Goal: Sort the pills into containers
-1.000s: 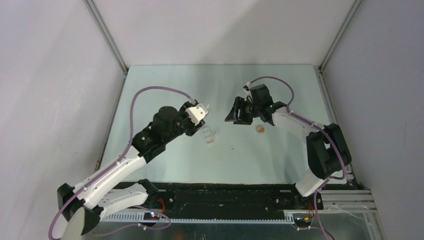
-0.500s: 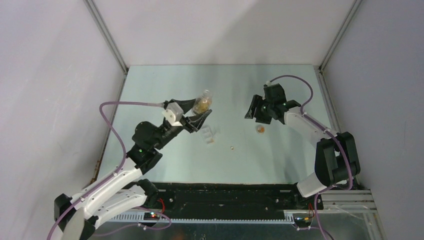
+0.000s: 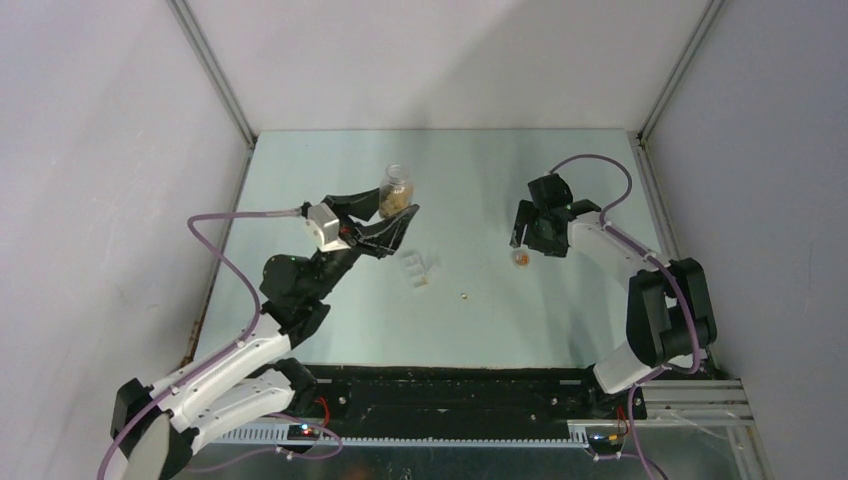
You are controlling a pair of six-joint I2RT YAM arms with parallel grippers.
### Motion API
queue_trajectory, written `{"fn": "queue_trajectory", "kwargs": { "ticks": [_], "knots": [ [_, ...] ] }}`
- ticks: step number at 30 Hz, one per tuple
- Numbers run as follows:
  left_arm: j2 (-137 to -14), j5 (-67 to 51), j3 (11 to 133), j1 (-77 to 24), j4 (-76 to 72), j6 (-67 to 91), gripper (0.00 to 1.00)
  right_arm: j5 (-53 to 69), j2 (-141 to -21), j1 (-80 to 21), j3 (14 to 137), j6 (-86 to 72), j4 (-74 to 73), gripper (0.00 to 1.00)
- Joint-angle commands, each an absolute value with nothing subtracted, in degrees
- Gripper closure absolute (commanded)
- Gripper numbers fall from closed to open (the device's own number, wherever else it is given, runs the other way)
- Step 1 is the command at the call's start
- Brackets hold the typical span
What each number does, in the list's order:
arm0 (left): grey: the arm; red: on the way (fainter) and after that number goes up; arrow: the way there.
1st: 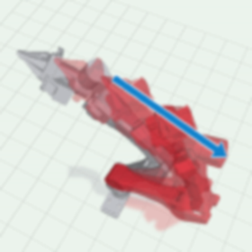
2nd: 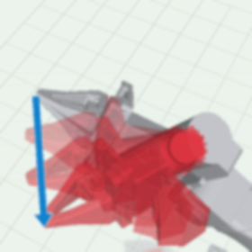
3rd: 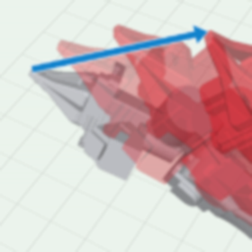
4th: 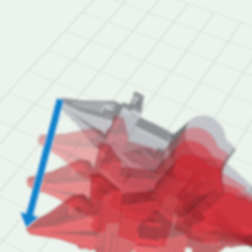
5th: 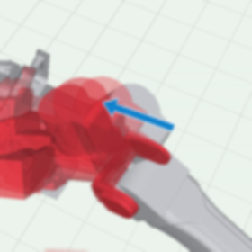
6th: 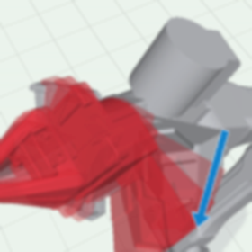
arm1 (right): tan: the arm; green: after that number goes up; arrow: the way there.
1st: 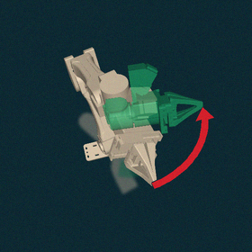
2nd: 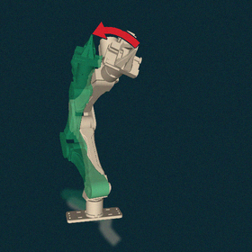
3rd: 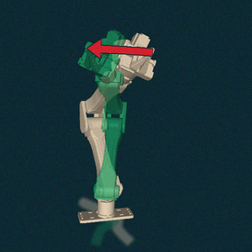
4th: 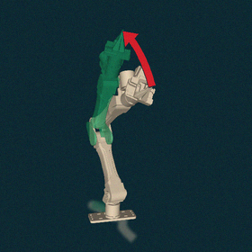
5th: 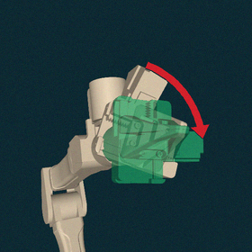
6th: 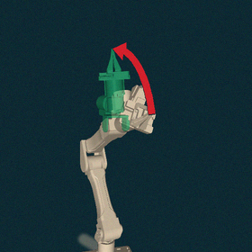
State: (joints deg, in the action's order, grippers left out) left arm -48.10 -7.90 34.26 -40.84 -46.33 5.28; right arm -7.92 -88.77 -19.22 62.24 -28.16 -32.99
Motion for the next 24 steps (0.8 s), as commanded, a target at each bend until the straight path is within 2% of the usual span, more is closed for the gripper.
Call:
{"fn": "queue_trajectory", "kwargs": {
  "ticks": [1, 7, 13, 18, 24],
  "knots": [
    [-48.71, -8.81, 34.41, -40.57, -50.53, 7.91, 1.00, -8.69, -92.27, -18.65, 62.50, -24.15, -32.84, 0.22],
    [-49.34, -10.50, 34.54, -40.60, -49.76, 9.09, 1.00, -7.32, -97.96, -18.61, 65.87, -21.46, -34.15, 0.25],
    [-49.21, -10.52, 35.67, -40.55, -46.07, 9.33, 0.94, -6.39, -100.01, -18.68, 67.07, -20.61, -34.02, 0.35],
    [-49.57, -10.90, 35.60, -40.58, -45.84, 9.46, 0.92, -5.86, -101.05, -18.71, 67.45, -20.40, -33.83, 0.36],
    [-49.99, -11.46, 35.77, -40.56, -45.06, 9.66, 0.92, -6.01, -102.05, -19.67, 67.55, -19.69, -33.17, 0.32]
  ]
}}
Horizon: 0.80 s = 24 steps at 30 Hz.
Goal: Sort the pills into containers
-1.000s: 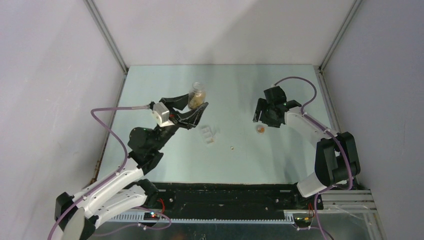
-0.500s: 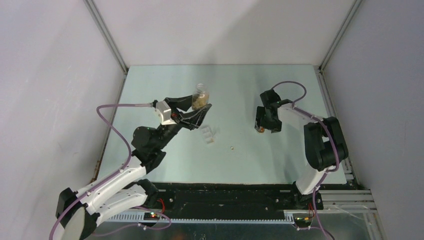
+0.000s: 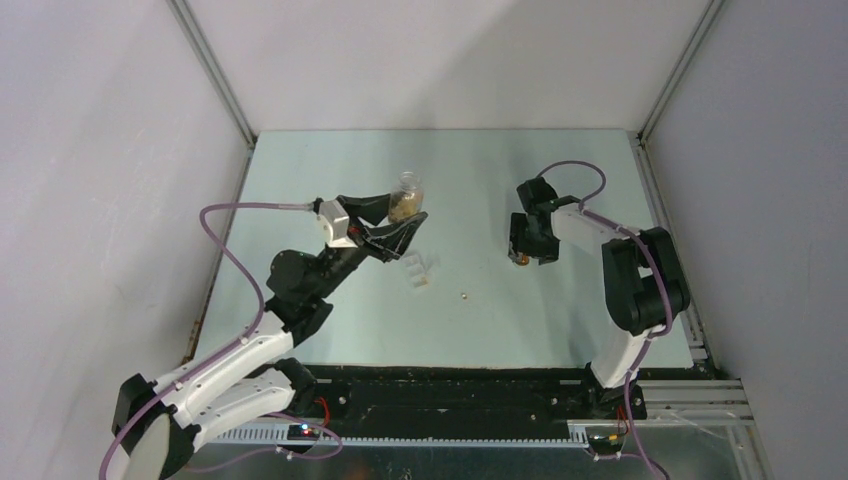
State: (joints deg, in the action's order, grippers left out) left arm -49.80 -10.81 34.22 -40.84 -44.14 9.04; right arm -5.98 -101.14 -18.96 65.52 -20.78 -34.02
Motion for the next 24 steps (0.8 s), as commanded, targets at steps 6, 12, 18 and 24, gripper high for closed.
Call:
{"fn": "queue_trajectory", "kwargs": {
  "ticks": [6, 12, 18, 24],
  "knots": [
    [-50.28, -11.59, 35.76, -40.59, -44.57, 10.01, 0.91, -6.51, -103.78, -20.21, 68.96, -19.17, -33.40, 0.38],
    [-50.28, -11.41, 35.50, -40.57, -43.77, 9.89, 0.91, -7.26, -104.89, -20.39, 69.68, -19.04, -33.55, 0.45],
    [-50.75, -11.14, 35.51, -40.56, -43.06, 9.61, 0.91, -7.16, -105.02, -20.38, 70.02, -18.75, -33.23, 0.57],
    [-51.26, -10.87, 35.86, -40.56, -41.06, 9.03, 0.91, -4.66, -104.06, -19.55, 70.39, -18.12, -33.22, 0.67]
  ]
}}
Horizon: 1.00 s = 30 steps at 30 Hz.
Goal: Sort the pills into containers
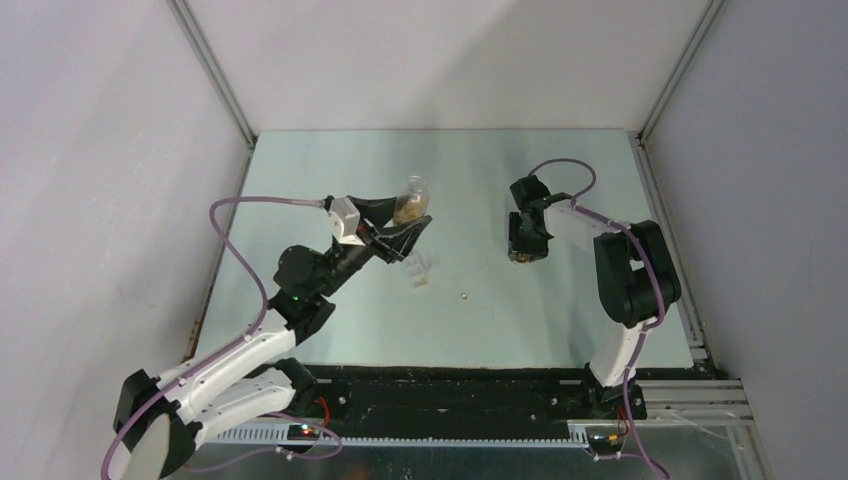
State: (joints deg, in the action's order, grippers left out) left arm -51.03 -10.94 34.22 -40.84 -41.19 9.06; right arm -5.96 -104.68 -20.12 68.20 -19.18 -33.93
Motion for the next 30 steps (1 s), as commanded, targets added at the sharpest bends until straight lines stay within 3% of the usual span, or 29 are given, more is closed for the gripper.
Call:
{"fn": "queue_trajectory", "kwargs": {
  "ticks": [1, 13, 23, 30],
  "knots": [
    [-51.42, -10.89, 36.04, -40.55, -40.66, 8.91, 0.91, -3.25, -103.62, -19.40, 70.46, -17.94, -33.18, 0.67],
    [-52.92, -8.37, 36.96, -40.59, -31.03, 2.11, 0.95, 24.27, -86.14, -17.29, 70.69, -18.89, -27.73, 0.67],
    [-53.16, -15.78, 40.54, -40.47, -15.44, -11.73, 1.00, 52.38, -76.36, -20.24, 73.03, -25.78, -14.61, 0.64],
    [-51.63, -15.93, 40.60, -40.57, -11.02, -16.33, 1.00, 56.25, -76.67, -26.41, 76.69, -24.59, -12.09, 0.63]
  ]
}}
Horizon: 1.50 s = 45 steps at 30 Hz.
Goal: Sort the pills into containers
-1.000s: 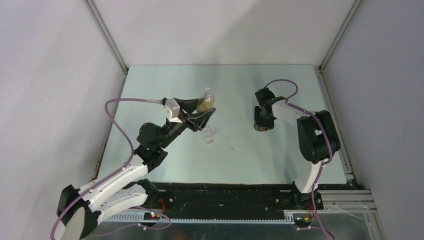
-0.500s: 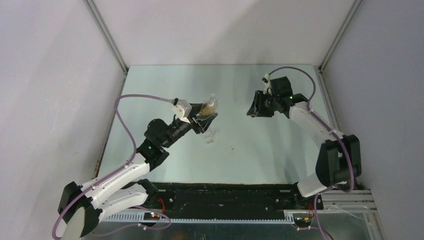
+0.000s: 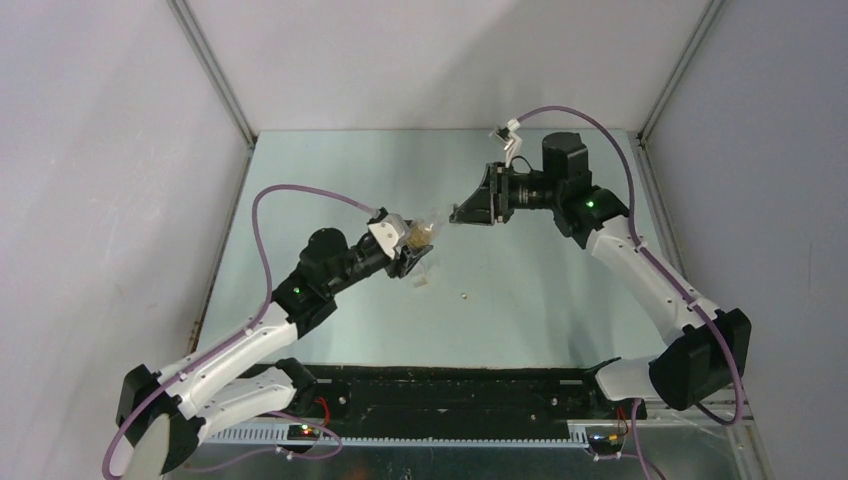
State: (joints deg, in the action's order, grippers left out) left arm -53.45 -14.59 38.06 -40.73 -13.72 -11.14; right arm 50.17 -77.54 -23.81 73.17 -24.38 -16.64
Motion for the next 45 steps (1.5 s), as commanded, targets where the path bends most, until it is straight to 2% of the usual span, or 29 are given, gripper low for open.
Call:
{"fn": "queue_trajectory", "kwargs": {
  "ticks": [1, 5, 15, 26, 45],
  "knots": [
    [-51.36, -16.26, 40.60, -40.55, -10.87, -16.59, 1.00, 56.16, -76.70, -26.74, 76.76, -25.13, -11.67, 0.63],
    [-51.03, -17.32, 40.58, -40.60, -10.30, -17.05, 1.00, 55.33, -77.38, -27.67, 77.18, -25.61, -11.49, 0.63],
    [-50.57, -18.90, 40.63, -40.52, -9.56, -19.62, 1.00, 51.02, -80.57, -28.99, 82.70, -16.99, -26.85, 0.63],
    [-50.79, -17.57, 40.85, -40.55, -8.83, -20.45, 1.00, 48.48, -84.19, -30.51, 87.66, -13.53, -35.58, 0.63],
    [-50.97, -20.11, 41.08, -40.54, -8.98, -21.67, 1.00, 48.99, -90.27, -33.17, 93.65, -7.80, -44.48, 0.62]
  ]
}}
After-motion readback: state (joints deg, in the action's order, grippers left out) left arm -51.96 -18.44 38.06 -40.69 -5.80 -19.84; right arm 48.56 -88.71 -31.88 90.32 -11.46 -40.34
